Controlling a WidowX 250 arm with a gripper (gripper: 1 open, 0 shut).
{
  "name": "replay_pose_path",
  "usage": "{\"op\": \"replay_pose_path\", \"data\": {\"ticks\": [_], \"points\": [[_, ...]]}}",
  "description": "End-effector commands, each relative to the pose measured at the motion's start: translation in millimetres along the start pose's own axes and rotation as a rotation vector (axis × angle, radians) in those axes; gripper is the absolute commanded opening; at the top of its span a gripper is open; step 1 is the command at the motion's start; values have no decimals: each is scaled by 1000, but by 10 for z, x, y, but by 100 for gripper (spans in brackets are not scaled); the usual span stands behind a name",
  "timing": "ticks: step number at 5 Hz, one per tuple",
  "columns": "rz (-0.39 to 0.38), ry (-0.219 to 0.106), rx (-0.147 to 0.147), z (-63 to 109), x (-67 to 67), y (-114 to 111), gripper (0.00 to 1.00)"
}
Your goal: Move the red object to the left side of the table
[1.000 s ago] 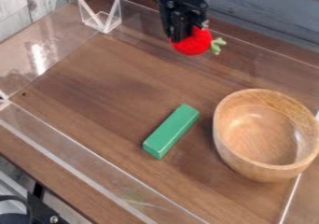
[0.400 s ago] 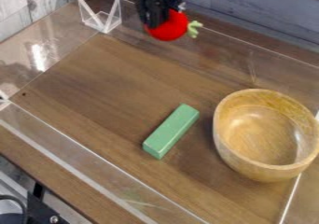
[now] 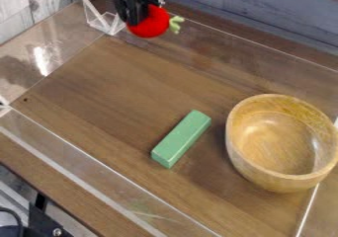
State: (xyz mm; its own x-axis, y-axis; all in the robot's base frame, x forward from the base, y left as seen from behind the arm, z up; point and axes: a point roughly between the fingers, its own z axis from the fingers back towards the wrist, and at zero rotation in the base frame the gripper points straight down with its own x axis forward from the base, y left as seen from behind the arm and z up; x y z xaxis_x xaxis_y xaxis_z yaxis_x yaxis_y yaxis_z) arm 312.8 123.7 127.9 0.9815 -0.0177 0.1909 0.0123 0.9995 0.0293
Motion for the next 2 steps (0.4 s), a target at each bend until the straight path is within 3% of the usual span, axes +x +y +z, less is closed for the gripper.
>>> {"op": "replay_pose_path", "data": {"ticks": [1,2], "points": [[27,-70,45,222,13,156,0],[57,-61,55,151,-38,326,0]]}}
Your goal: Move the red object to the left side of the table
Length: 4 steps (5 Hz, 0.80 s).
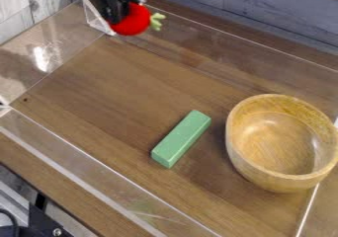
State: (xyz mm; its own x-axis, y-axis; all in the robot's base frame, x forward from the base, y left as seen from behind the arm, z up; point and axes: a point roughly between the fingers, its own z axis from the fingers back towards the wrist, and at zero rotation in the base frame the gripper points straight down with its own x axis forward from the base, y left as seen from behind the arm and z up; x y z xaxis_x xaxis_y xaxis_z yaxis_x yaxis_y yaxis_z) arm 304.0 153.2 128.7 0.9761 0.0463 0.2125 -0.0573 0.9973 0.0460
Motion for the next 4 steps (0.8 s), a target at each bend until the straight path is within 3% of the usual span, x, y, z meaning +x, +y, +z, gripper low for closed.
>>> {"op": "replay_pose_path", "data": {"ticks": [1,4], "points": [[18,-35,34,23,27,206,0],[89,-11,41,-250,92,538,0]]}}
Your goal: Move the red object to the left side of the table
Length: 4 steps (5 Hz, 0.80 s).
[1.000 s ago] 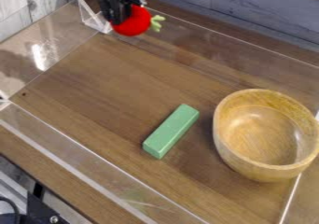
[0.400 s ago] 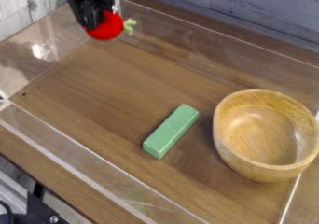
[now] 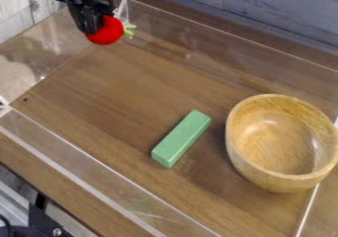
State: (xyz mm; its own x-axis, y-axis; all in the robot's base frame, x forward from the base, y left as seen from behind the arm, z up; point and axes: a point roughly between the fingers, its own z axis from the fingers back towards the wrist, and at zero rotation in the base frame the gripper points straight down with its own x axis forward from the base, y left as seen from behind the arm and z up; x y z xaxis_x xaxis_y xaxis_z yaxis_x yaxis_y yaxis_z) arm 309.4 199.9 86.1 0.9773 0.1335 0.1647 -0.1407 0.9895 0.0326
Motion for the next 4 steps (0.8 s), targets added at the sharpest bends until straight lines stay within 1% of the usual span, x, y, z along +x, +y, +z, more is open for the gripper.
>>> {"op": "replay_pose_path", "data": {"ticks": [1,4], "points": [[34,-53,34,132,127,170,0],[101,-19,13,-61,154,131,0]]}}
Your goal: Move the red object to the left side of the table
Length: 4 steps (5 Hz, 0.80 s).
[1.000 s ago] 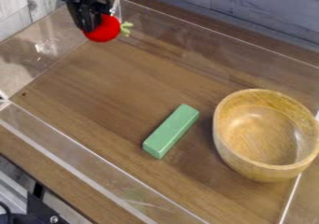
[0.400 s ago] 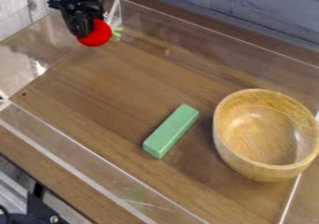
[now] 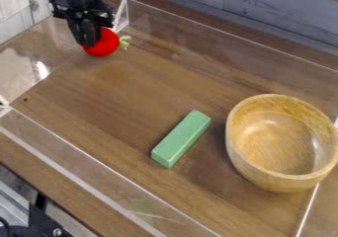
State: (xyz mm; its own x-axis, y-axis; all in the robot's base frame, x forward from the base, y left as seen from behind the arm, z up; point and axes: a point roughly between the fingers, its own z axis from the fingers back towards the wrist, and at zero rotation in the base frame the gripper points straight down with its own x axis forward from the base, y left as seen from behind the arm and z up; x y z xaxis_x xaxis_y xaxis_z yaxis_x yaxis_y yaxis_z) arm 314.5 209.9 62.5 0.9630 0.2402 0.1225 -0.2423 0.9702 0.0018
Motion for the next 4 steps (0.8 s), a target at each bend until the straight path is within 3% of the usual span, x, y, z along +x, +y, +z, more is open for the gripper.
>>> {"op": "replay_pose_path", "data": {"ticks": [1,4], "points": [[6,-54,18,154,118,21,0],[58,-31,-1,107,67,47,0]]}}
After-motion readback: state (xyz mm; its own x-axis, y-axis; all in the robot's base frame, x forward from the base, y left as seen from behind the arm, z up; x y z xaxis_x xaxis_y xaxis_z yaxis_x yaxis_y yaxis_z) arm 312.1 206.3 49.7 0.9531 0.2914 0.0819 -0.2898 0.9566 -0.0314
